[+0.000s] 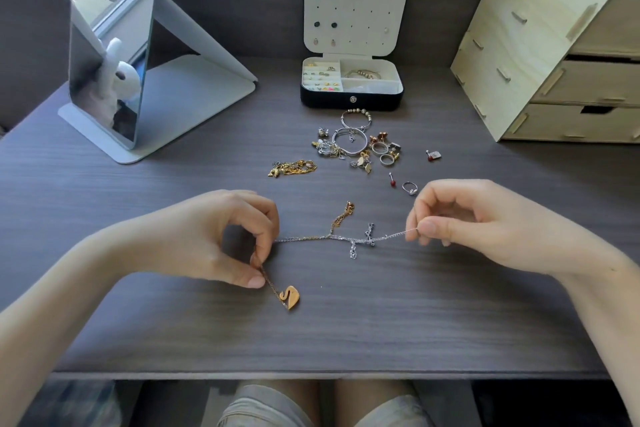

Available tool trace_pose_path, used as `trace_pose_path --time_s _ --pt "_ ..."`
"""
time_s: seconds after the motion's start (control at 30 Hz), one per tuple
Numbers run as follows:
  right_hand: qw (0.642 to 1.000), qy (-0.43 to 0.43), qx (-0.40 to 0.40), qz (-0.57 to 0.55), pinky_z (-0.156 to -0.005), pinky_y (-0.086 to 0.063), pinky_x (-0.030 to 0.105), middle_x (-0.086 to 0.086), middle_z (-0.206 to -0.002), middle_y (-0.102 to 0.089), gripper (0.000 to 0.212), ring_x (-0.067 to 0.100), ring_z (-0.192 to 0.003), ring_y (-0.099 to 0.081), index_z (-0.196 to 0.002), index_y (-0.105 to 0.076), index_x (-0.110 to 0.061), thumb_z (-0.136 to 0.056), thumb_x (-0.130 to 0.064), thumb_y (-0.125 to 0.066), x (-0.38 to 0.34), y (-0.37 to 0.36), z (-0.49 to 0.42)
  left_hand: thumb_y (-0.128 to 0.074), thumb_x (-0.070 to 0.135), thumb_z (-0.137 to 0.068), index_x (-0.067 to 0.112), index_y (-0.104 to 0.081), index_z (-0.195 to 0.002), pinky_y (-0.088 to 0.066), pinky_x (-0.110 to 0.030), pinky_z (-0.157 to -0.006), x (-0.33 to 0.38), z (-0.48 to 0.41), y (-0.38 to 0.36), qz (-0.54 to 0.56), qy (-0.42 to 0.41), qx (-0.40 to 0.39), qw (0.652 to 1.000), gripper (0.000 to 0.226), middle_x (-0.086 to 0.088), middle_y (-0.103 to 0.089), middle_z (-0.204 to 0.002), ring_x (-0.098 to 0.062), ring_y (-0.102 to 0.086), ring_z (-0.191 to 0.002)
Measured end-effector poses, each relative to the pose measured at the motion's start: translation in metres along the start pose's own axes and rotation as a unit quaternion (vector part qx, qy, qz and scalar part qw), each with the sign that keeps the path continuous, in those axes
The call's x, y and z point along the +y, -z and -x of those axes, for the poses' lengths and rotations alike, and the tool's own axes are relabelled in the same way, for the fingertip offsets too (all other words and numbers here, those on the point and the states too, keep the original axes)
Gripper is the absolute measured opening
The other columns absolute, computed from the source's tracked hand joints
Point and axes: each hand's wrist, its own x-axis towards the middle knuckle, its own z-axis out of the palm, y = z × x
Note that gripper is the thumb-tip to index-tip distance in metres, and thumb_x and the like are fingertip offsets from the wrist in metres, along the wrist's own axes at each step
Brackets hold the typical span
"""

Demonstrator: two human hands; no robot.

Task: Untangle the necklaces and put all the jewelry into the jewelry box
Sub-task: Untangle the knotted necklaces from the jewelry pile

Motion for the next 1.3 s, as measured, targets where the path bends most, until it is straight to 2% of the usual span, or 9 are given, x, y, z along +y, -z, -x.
trace_pose_path --time_s 0.1,0.27,0.4,0.47,0.57,0.73,0.9,1.1,1.3 --pt "0.999 -0.018 0.007 0.042 -0.062 -0.045 0.017 0.003 -0.081 -0.069 0.009 0.01 -0.067 -0.06 -0.079 -0.06 -0.012 -0.086 -0.017 -0.061 0.002 0.005 0.005 -0.086 0.01 -0.064 0.039 -0.06 -0.061 -0.053 -0.046 -0.065 0.001 0.0 -0.004 0.003 0.016 0.025 1.0 0.039 0.001 -0.065 -0.069 -0.025 -0.064 -0.068" --pt "0.989 -0.068 0.001 0.134 -0.061 -0.045 0.019 -0.003 -0.072 -0.067 0.017 0.009 -0.062 -0.058 -0.073 -0.059 -0.022 -0.087 -0.014 -0.063 0.007 0.016 0.014 -0.079 0.025 -0.075 0.047 -0.066 -0.078 -0.054 -0.044 -0.076 -0.001 0.003 -0.002 0.023 0.026 -0.013 0.999 0.025 0.008 -0.069 -0.085 -0.014 -0.067 -0.082" --pt "0.979 -0.078 0.005 0.19 -0.055 -0.038 0.013 -0.014 -0.067 -0.064 0.01 0.002 -0.057 -0.051 -0.072 -0.064 -0.026 -0.08 -0.027 -0.069 0.002 0.013 0.013 -0.07 0.04 -0.08 0.038 -0.07 -0.081 -0.048 -0.032 -0.077 0.008 -0.008 0.002 0.035 0.009 0.003 0.999 0.003 0.011 -0.066 -0.088 -0.012 -0.063 -0.085" --pt "0.976 -0.047 0.06 0.206 -0.057 -0.038 0.014 -0.01 -0.069 -0.063 0.007 0.003 -0.06 -0.05 -0.075 -0.065 -0.028 -0.078 -0.033 -0.069 0.0 0.006 0.005 -0.061 0.048 -0.078 0.033 -0.069 -0.08 -0.044 -0.023 -0.068 0.012 -0.024 -0.002 0.0 0.009 0.05 0.999 0.017 0.014 -0.063 -0.081 -0.008 -0.059 -0.08" --pt "0.971 -0.021 0.104 0.215 -0.059 -0.039 0.017 -0.008 -0.069 -0.061 0.007 0.004 -0.064 -0.052 -0.08 -0.066 -0.031 -0.078 -0.037 -0.068 -0.004 -0.008 -0.014 -0.065 0.032 -0.085 0.025 -0.069 -0.082 -0.035 -0.012 -0.058 0.016 -0.053 -0.014 -0.032 0.034 0.121 0.992 0.008 0.013 -0.058 -0.067 -0.003 -0.052 -0.067" --pt "0.962 -0.034 0.022 0.269 -0.059 -0.039 0.019 -0.009 -0.069 -0.061 0.014 0.002 -0.064 -0.051 -0.082 -0.066 -0.029 -0.078 -0.042 -0.07 -0.011 -0.023 -0.035 -0.066 0.029 -0.083 0.026 -0.067 -0.084 -0.036 -0.025 -0.059 0.019 -0.08 -0.031 -0.089 0.058 0.158 0.982 0.004 0.01 -0.052 -0.062 -0.003 -0.047 -0.062" --pt "0.951 -0.04 -0.004 0.308 -0.058 -0.039 0.015 -0.009 -0.07 -0.063 0.012 0.0 -0.062 -0.052 -0.077 -0.063 -0.026 -0.082 -0.036 -0.068 -0.009 -0.023 -0.042 -0.065 0.022 -0.079 0.026 -0.06 -0.08 -0.034 -0.021 -0.057 0.021 -0.087 -0.034 -0.11 0.069 0.178 0.975 0.007 0.01 -0.052 -0.061 -0.002 -0.046 -0.061" --pt "0.984 -0.051 0.031 0.17 -0.057 -0.04 0.012 -0.007 -0.064 -0.064 0.014 -0.002 -0.059 -0.055 -0.072 -0.061 -0.02 -0.083 -0.025 -0.068 -0.002 -0.017 -0.041 -0.055 0.01 -0.079 0.02 -0.059 -0.092 -0.028 -0.028 -0.06 0.015 -0.091 -0.036 -0.13 0.078 0.243 0.958 0.017 0.013 -0.046 -0.062 -0.014 -0.042 -0.066" --pt "0.995 -0.065 0.059 0.052 -0.059 -0.054 0.028 0.004 -0.07 -0.07 0.013 0.015 -0.064 -0.065 -0.076 -0.056 -0.011 -0.088 -0.009 -0.061 0.002 -0.008 -0.039 -0.055 0.008 -0.078 0.018 -0.058 -0.094 -0.028 -0.027 -0.06 0.007 -0.086 -0.035 -0.143 0.07 0.27 0.95 0.019 0.014 -0.043 -0.063 -0.015 -0.04 -0.064"
